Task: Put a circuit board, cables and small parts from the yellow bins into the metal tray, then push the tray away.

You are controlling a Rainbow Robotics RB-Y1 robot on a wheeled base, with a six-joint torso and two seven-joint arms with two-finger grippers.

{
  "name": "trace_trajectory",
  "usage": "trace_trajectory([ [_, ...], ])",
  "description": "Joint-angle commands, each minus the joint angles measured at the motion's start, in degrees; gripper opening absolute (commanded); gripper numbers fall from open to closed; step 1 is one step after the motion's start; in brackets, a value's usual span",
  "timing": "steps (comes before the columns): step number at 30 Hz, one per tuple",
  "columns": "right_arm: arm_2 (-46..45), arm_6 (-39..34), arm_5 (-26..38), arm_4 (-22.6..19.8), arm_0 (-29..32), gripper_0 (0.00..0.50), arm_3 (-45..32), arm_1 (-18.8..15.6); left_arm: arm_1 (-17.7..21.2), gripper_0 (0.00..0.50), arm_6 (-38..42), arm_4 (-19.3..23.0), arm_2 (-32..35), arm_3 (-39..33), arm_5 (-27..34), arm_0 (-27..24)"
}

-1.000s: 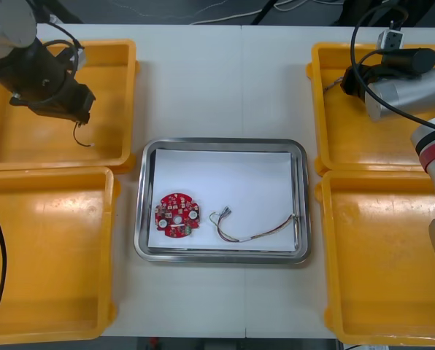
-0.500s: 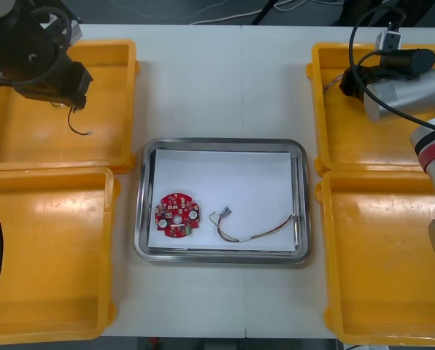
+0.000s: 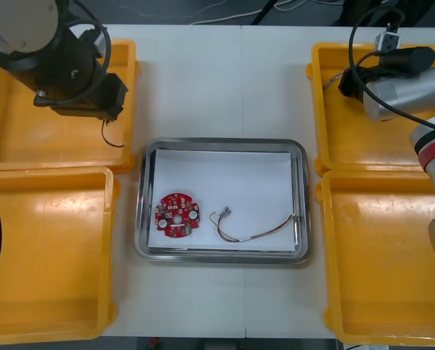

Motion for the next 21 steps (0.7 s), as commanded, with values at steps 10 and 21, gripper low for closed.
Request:
trace_trajectory([
  [10,-4.27,6.80,23.03,-3.35,-2.39,0.000,-12.70,-1.26,-0.07,0.000,23.80,-1.20,-12.25,-9.20,0.43,2.03],
  [21,-7.52,9.35,41.84,-8.71,-0.81,0.000,-22.54,-3.89,-1.21,0.000,27.93,-7.17,-20.78,-9.55,-7.71,3.96],
])
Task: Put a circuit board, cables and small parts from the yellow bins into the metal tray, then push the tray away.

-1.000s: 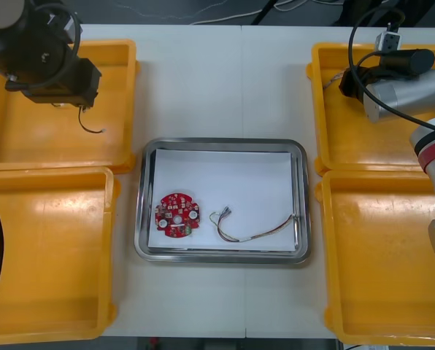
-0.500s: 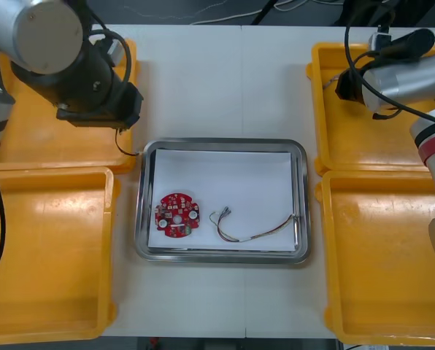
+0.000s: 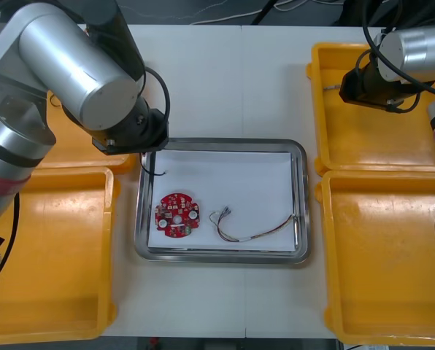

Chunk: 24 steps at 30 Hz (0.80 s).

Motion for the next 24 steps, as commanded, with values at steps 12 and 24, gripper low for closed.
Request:
trace_trajectory([
  [12,-6.67,6.70,16.74,-7.35,7.09,0.000,-19.91,-6.05,-1.77,0.000,1.60,-5.48,-8.29,1.12,-12.24,3.08],
  [24,-11.16,12.07,19.82,-12.36,13.07,0.000,-24.74,-9.21,-3.00,0.000,2.04,-9.79,-13.04,6.74,-20.41,3.87],
])
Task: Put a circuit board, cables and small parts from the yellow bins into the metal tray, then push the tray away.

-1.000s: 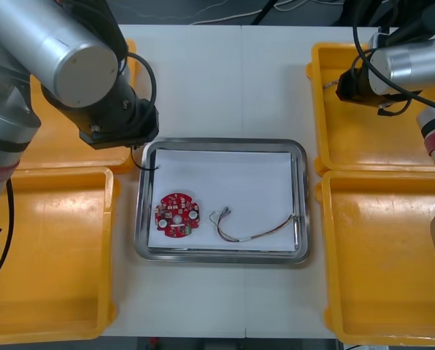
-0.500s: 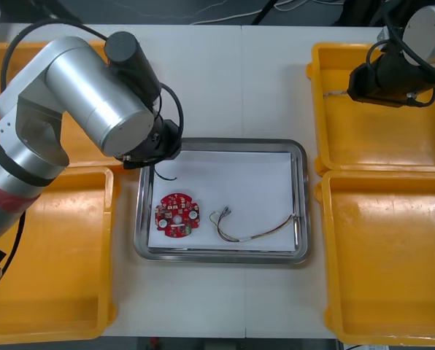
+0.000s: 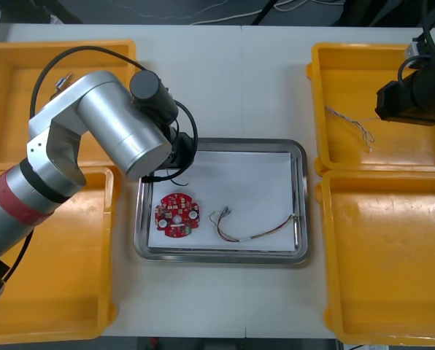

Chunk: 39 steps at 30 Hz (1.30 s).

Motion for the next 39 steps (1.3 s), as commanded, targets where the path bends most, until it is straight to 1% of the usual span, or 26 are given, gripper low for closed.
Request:
trace_trajectory([
  [1,-4.30,6.50,0.30,-1.43,2.19,0.000,-1.93,-3.30,-2.15,0.000,2.00,-1.74,-1.59,1.96,-1.88,0.92],
  [5,-6.14,9.58,0.30,-1.26,3.42,0.000,-1.93,-3.65,-2.32,0.000,2.17,-1.57,-1.68,1.96,-1.52,1.00],
  [14,-7.81,11.42,0.30,-0.73,5.35,0.000,-1.93,-4.79,-2.32,0.000,2.00,-1.48,-1.68,1.96,-1.52,2.67],
  [21,-8.16,12.21,0.04,-0.29,5.53,0.000,-1.93,-4.88,-2.32,0.000,2.00,-2.27,-1.68,1.96,-1.52,3.64],
  [22,-8.16,12.30,0.04,-0.20,5.53,0.010,-1.93,-4.88,-2.32,0.000,2.00,-2.27,-1.68,1.96,-1.52,3.73],
  [23,-8.16,12.39,0.04,-0.11,5.53,0.048,-1.93,-4.97,-2.41,0.000,2.00,-2.44,-1.68,1.87,-1.52,3.91],
  [24,-8.16,12.56,0.04,-0.11,5.44,0.192,-1.93,-4.97,-2.50,0.000,2.00,-2.71,-1.68,1.96,-1.61,4.17],
  [25,-8.16,12.65,0.04,-0.03,5.53,0.294,-1.93,-4.97,-2.59,0.000,2.00,-2.88,-1.68,1.96,-1.61,4.17],
  [26,-8.16,12.83,0.04,-0.11,5.53,0.433,-1.93,-4.97,-2.67,0.000,2.00,-3.24,-1.68,1.87,-1.61,4.43],
  [27,-8.16,12.92,0.04,-0.20,5.44,0.500,-1.93,-4.88,-2.85,0.000,2.08,-3.41,-1.68,1.87,-1.70,4.43],
  [35,-8.07,14.06,0.04,-1.26,5.27,0.500,-1.93,-4.97,-3.20,0.000,2.08,-3.68,-1.68,1.96,-1.79,4.43],
  [39,-6.40,15.20,0.04,-1.96,4.30,0.500,-1.93,-4.88,-3.20,0.000,2.08,-3.59,-1.68,1.96,-1.88,4.43],
])
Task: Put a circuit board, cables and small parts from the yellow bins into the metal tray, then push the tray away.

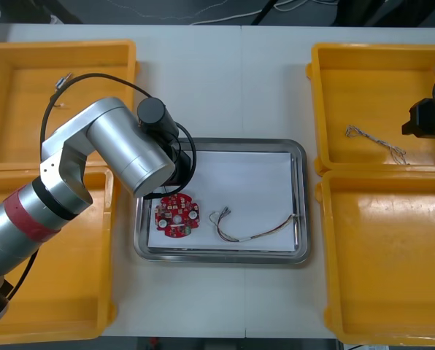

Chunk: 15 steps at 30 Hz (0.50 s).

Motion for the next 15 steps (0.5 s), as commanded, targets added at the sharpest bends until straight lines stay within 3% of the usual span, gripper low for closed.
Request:
trace_trajectory([
  [1,0.90,3.16,-0.01,-1.19,-1.15,0.500,-1.93,-2.50,-1.51,0.001,2.16,-0.66,-0.74,-0.57,-0.99,0.82],
  [6,4.24,4.65,0.07,-1.98,-2.47,0.500,-1.93,-2.50,-1.60,0.034,2.16,-0.75,-0.74,-0.57,-1.16,0.82],
  [10,6.17,11.42,-0.01,-2.68,-3.52,0.500,-1.93,-2.50,-1.60,0.049,2.25,-0.75,-0.74,-0.66,-1.34,0.73],
  [15,7.49,19.16,-0.01,-6.46,-3.87,0.500,-1.93,-2.42,-1.60,0.149,2.07,-0.75,-0.74,-0.57,-1.78,0.82],
])
